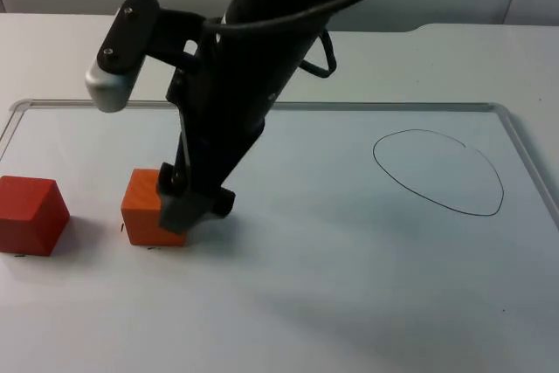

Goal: Pick up one cube with the left hand and another cube with the right hand. First place the cube in the right hand at the target position, then stack the cube in the left hand on top.

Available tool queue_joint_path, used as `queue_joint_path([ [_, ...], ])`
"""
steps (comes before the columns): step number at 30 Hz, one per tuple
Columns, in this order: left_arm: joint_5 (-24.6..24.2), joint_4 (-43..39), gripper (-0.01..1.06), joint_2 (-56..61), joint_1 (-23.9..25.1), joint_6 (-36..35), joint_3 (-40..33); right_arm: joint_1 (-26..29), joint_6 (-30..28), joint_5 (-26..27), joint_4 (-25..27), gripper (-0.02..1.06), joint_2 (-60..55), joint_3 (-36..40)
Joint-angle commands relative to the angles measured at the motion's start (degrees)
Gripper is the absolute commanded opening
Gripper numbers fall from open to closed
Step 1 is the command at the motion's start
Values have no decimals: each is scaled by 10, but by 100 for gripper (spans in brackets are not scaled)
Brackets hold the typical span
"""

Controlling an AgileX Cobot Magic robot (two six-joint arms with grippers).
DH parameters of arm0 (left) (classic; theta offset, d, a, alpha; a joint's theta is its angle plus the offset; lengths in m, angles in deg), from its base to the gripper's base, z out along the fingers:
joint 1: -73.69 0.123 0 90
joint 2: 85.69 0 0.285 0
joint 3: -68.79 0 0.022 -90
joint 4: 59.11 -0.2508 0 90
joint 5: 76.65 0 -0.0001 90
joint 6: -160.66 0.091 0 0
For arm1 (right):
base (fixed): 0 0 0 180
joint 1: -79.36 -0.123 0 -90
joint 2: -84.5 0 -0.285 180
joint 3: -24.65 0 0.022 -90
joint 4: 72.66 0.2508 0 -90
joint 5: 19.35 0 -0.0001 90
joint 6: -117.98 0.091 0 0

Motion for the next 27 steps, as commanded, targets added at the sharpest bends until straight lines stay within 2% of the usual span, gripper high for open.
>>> queue_joint_path([
  [1, 4, 0, 98, 2, 0, -1, -1, -1, -11, 17, 9, 104, -11, -11],
  [8, 4, 0, 98, 2, 0, -1, -1, -1, -36, 11, 64, 103, -61, -60],
  [12, 4, 0, 98, 2, 0, -1, -1, -1, -36, -8, 62, 101, -76, -77],
  [20, 4, 0, 98, 2, 0, -1, -1, -1, -35, -9, 56, 95, -86, -77],
  [22, 4, 0, 98, 2, 0, -1, -1, -1, -35, -7, 56, 83, -87, -77],
  [25, 4, 0, 98, 2, 0, -1, -1, -1, -32, -4, 55, 60, -87, -77],
  [26, 4, 0, 98, 2, 0, -1, -1, -1, -32, -4, 55, 60, -87, -77],
  [27, 4, 0, 98, 2, 0, -1, -1, -1, -32, -3, 55, 51, -87, -77],
])
